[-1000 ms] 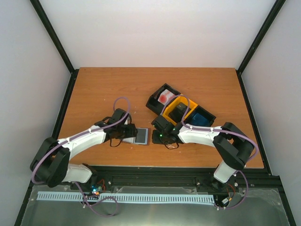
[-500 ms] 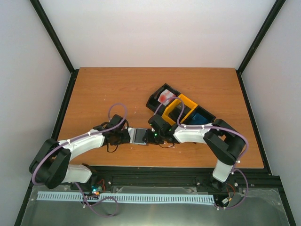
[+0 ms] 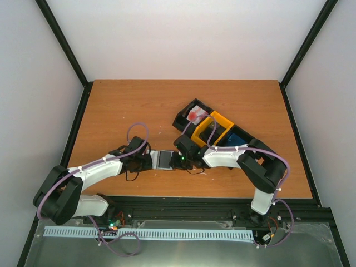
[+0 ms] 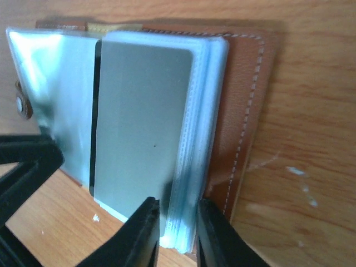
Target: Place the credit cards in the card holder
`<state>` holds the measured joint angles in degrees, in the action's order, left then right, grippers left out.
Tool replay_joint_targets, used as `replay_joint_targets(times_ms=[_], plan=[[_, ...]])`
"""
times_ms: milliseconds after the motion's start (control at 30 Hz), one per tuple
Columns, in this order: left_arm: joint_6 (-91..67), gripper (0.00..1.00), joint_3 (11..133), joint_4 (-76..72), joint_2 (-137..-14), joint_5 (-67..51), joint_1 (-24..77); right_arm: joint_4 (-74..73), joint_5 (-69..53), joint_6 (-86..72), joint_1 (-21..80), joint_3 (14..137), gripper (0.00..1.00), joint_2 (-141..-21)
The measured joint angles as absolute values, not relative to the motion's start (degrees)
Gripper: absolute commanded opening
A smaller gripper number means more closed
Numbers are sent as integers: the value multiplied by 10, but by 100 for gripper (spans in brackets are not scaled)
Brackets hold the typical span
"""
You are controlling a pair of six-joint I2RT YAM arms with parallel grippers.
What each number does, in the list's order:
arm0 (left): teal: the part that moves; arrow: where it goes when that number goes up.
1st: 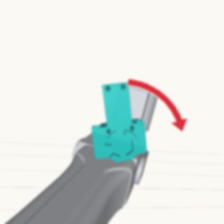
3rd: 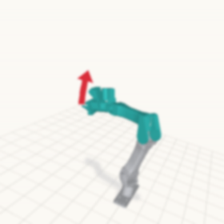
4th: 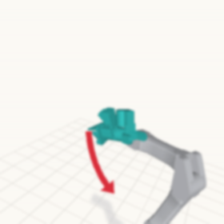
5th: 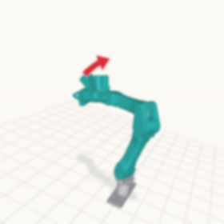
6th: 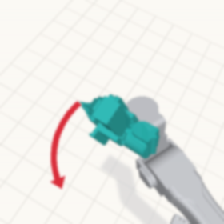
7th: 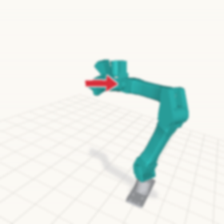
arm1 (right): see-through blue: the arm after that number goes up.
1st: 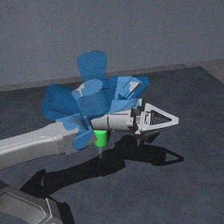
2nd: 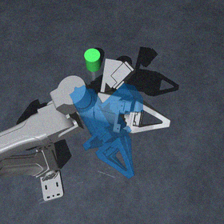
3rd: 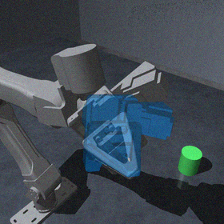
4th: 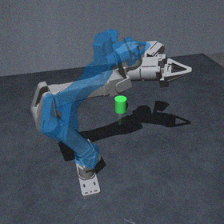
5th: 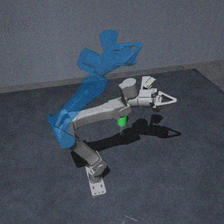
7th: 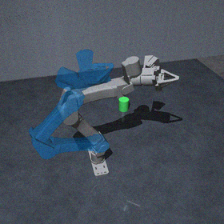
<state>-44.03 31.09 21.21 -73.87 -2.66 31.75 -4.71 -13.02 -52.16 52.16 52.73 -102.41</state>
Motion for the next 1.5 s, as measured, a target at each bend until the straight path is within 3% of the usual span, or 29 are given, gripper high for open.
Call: replay_joint_targets(times_ms=[133,300,500,767,1000,1500], plan=[[-440,25,311,210,-738,-39,317,-71,-95,-523,524,532,26,-1010],[-440,25,311,211,-725,-50,317,-82,-85,-517,529,541,19,-991],[-439,23,321,208,-711,-67,317,-69,-103,-519,530,545,18,-998],[-430,16,323,182,-761,-84,317,-61,-116,-526,530,553,18,-1033],[-427,15,323,157,-784,-94,316,-63,-114,-536,530,560,24,-1040],[-426,12,323,146,-791,-100,315,-14,-145,-581,529,550,24,-1048]])
